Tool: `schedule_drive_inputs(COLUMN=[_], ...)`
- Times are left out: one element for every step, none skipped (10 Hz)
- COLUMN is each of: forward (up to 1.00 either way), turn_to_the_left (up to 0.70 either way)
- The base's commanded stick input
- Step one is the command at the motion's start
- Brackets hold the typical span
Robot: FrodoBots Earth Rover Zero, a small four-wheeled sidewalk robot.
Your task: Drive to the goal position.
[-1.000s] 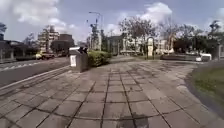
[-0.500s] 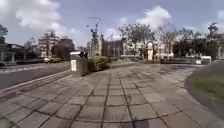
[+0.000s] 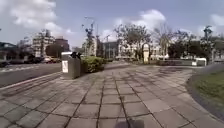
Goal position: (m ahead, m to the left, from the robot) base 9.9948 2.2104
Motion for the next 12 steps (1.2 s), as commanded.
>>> schedule_drive_inputs(forward=[0.7, 0.7, 0.7, 0.7, 0.7, 0.7, 0.7, 0.7, 0.7, 0.7, 0.7, 0.7], turn_to_the_left=[-0.15, -0.33, -0.25, -0.17, -0.08, 0.0, 0.0, 0.0, 0.0, 0.0, 0.0, 0.0])
